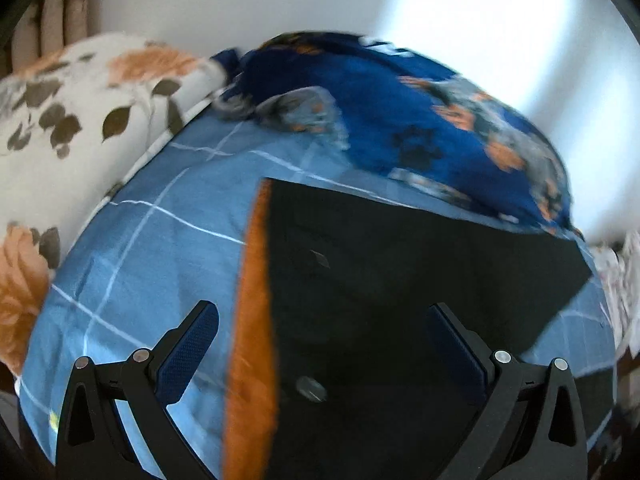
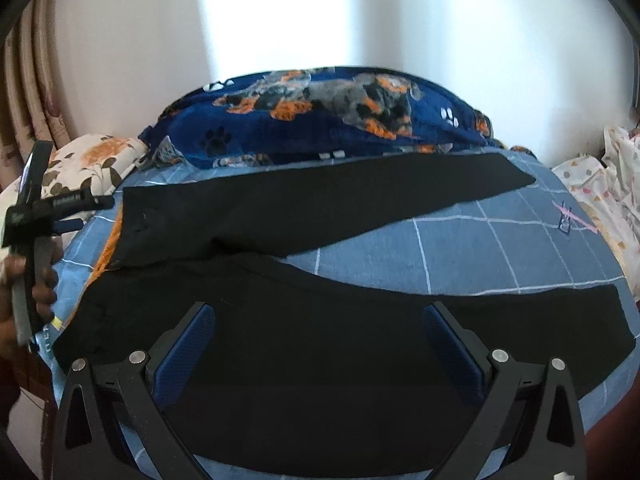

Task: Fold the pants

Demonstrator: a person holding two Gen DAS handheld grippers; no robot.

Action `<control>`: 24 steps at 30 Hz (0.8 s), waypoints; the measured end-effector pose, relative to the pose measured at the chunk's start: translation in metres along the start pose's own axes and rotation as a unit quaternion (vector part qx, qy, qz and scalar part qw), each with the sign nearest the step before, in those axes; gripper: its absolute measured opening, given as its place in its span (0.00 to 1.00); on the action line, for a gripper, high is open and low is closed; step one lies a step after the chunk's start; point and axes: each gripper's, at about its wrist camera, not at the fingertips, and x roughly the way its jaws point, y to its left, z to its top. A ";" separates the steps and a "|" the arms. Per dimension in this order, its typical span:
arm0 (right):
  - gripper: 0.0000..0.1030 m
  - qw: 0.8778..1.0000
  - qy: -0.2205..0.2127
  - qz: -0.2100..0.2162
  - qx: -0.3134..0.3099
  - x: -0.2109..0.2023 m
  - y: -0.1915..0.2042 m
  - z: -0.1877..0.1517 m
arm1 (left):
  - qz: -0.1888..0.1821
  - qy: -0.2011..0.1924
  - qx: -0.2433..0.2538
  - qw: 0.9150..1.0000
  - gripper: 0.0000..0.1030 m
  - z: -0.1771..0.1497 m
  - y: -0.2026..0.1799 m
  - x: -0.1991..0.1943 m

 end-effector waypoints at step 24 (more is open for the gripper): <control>1.00 0.999 0.053 -0.007 0.012 0.059 -0.012 0.009 | -0.147 0.048 0.014 0.988 0.09 0.067 0.052 0.107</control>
